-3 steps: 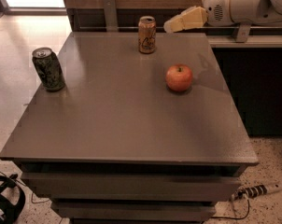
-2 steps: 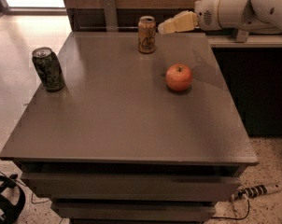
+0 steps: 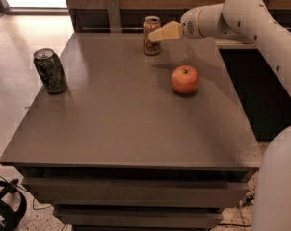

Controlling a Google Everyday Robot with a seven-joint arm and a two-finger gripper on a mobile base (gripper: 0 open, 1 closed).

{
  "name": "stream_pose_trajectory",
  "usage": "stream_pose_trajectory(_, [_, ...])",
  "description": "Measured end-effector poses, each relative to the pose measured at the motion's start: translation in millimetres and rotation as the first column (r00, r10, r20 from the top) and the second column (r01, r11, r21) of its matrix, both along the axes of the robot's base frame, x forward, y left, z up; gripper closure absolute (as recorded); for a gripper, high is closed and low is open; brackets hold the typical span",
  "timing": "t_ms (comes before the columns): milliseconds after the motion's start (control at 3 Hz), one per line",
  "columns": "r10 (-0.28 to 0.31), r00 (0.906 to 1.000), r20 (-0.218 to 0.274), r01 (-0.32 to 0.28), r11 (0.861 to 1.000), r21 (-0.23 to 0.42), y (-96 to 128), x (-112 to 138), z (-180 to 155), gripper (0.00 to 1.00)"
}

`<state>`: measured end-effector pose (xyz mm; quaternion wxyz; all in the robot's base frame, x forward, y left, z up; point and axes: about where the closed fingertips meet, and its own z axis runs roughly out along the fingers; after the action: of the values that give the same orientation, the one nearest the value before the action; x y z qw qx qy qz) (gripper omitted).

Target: Move orange can near green can

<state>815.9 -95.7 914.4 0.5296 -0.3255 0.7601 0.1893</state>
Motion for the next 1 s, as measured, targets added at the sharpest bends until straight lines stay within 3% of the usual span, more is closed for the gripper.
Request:
stream_pose_trajectory(667, [-0.025,0.9997,0.006,0.025,1.0,0.014,18.3,33.7,-29.6,0.0])
stream_pose_trajectory(1000, [-0.037,0.999,0.025,0.036,0.998,0.059,25.8,45.0,-30.6,0.0])
